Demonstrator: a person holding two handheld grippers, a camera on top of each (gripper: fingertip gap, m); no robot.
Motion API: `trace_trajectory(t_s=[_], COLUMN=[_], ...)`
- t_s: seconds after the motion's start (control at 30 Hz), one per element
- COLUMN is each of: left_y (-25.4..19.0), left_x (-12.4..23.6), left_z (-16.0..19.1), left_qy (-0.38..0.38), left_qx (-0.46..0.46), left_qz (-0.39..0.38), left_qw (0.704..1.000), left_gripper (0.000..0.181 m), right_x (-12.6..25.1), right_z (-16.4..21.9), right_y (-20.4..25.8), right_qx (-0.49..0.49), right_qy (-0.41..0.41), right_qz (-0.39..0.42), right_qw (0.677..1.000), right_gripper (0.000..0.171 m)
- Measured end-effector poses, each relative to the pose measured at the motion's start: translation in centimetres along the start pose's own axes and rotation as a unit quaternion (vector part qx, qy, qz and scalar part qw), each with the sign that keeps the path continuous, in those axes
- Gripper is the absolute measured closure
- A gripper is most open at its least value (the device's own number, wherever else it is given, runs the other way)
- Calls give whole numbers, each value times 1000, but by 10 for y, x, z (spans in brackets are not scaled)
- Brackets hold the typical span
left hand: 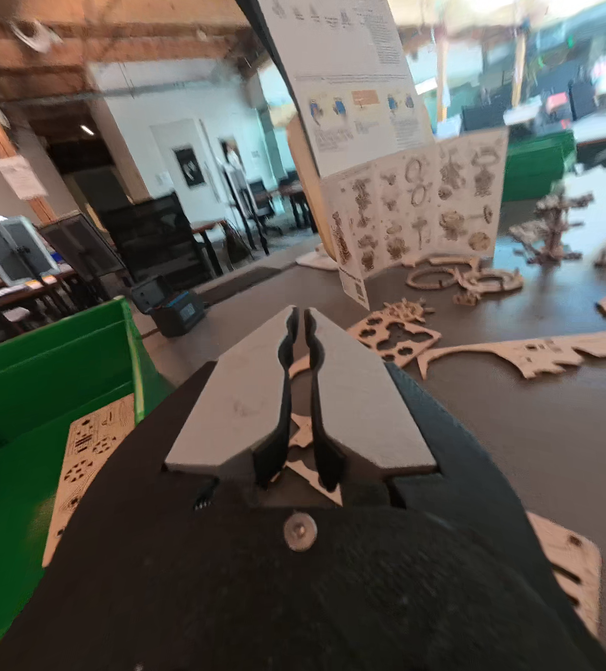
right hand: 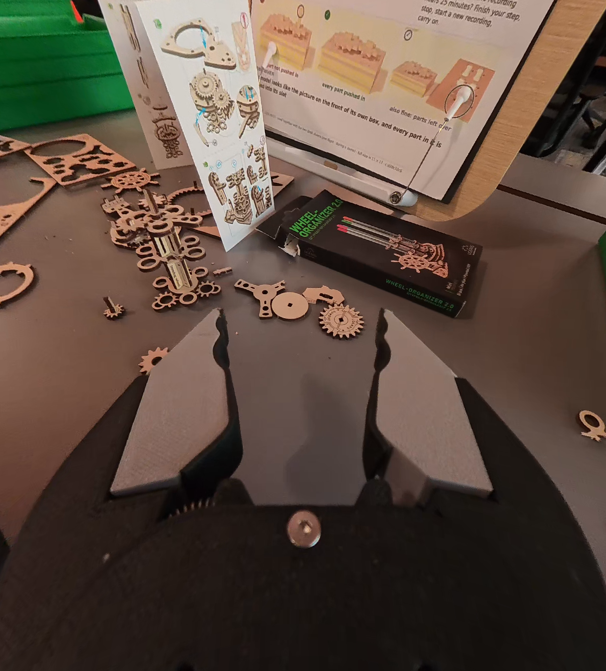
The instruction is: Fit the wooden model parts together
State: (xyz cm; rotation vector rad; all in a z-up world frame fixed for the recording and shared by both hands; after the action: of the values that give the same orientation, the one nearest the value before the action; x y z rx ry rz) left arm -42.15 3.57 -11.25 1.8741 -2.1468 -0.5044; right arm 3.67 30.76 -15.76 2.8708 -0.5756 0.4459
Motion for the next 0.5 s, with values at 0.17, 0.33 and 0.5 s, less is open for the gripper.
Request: trace_trajectory(t_s=[0.17,0.33,0.5], left_y=[-8,-9,-5], left_x=[-2,-6,-5], left_z=[3,9,9], left_qy=[19,38,36], left_qx=[-3,-16,-9], left_qz=[23,16,10], left_qw=[1000,999,999], left_gripper=[176,175,175], right_x=[-4,-3,-3], right_z=[3,3,2], right_y=[-1,-2,-2], right_qx=[3,-5,-9], right_qy=[17,15,12], right_qz=[4,5,2], right_qw=[1000,1000,1000], right_gripper=[92,93,93])
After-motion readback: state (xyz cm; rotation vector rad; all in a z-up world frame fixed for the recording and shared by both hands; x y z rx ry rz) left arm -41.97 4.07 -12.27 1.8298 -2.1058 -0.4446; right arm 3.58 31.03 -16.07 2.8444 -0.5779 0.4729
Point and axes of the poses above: each gripper's, where its closed fingertips meet, x back along the fingers, z out of its underside, y = z × x across the jaws, the point moved 2 cm from there along x, back along the fingers, and after that the axes turned 10 degrees about -x, right-handed, at the moved point
